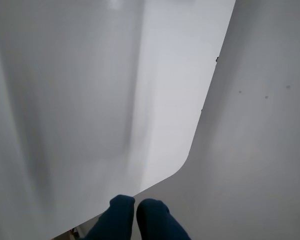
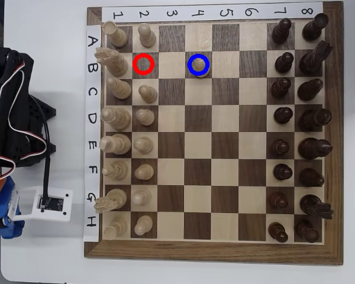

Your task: Move the piece to destination

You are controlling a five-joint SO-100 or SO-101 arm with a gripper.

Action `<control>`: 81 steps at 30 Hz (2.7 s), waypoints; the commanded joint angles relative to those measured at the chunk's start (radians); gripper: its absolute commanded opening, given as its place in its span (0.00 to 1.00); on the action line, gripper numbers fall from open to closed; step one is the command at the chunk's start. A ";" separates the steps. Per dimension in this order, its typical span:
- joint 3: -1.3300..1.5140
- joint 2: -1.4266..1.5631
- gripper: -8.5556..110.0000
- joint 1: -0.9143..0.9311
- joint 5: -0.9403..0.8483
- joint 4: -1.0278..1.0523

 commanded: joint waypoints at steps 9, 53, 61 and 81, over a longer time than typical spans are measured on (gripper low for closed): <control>-0.008 0.060 0.07 0.002 -0.008 0.008; -0.011 0.060 0.07 -0.026 0.124 0.018; -0.011 0.060 0.07 -0.026 0.137 0.018; -0.012 0.060 0.07 -0.031 0.149 0.023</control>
